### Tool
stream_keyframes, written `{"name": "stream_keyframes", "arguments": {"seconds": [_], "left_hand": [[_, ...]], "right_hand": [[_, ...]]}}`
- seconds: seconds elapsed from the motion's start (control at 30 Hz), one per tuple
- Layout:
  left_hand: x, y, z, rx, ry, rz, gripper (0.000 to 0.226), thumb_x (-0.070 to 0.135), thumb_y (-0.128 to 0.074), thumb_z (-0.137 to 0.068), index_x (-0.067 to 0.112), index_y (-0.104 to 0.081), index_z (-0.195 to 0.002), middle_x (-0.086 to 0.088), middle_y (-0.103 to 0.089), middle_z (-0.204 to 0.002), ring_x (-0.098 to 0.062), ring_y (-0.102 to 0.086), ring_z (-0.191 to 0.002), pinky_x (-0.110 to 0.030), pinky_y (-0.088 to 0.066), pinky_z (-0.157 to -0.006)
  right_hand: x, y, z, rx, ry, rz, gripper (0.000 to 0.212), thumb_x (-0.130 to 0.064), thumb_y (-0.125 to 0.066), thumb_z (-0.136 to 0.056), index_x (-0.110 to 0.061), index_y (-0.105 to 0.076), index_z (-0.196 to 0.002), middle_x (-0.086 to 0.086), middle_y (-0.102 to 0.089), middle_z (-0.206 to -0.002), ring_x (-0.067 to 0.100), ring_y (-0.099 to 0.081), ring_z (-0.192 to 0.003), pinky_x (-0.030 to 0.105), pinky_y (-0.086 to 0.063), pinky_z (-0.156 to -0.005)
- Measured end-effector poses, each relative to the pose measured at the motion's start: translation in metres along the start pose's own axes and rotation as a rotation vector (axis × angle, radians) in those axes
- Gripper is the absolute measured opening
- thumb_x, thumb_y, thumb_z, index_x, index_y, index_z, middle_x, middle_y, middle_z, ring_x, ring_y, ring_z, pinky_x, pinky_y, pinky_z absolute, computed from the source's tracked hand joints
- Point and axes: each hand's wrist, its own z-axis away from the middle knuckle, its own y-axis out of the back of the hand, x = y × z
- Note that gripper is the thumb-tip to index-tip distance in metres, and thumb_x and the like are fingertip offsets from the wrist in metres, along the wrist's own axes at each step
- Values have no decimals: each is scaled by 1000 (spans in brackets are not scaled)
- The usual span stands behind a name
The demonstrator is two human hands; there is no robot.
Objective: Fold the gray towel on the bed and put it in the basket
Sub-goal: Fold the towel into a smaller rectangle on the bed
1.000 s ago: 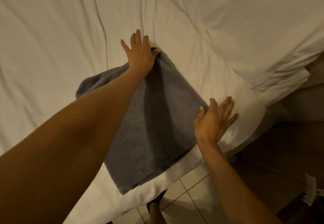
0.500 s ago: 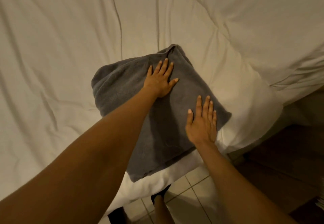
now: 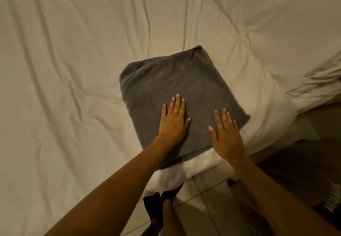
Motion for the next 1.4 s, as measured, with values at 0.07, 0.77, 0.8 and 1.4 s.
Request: {"name": "stream_keyframes", "arguments": {"seconds": [0.07,0.77,0.8,1.4], "left_hand": [[2,-10,25,8,19,6,68,43,-30,-100,12,0,-152,-9,11,-161,-23,8,-149,-45,3,-119],[15,-97,96,434,263,-313,86,35,-71,-79,10,-24,-147,-18,-32,-153,-33,-31,-142,-55,-16,-112],[15,-97,91,446,268,-314,86,38,-70,-80,11,-24,-147,-17,-33,-153,-32,-32,-141,-55,-16,-112],[21,-100,58,487,361,-191,65,31,-61,-88,9,-37,-144,-24,-42,-145,-40,-41,-134,-62,-28,-106]], "right_hand": [[7,5,9,-46,54,54,73,-60,-8,-90,-18,-20,-149,15,-20,-156,31,-23,-143,46,-18,-114],[33,13,11,14,462,414,92,-27,-69,-74,-14,-17,-150,26,-21,-153,39,-25,-140,57,-10,-113],[31,10,10,16,456,409,93,-28,-69,-74,-13,-18,-150,26,-21,-153,39,-25,-140,57,-9,-113],[30,9,-28,15,480,258,85,-19,-67,-81,-14,-17,-150,18,-20,-155,35,-23,-142,54,-20,-113]]}}
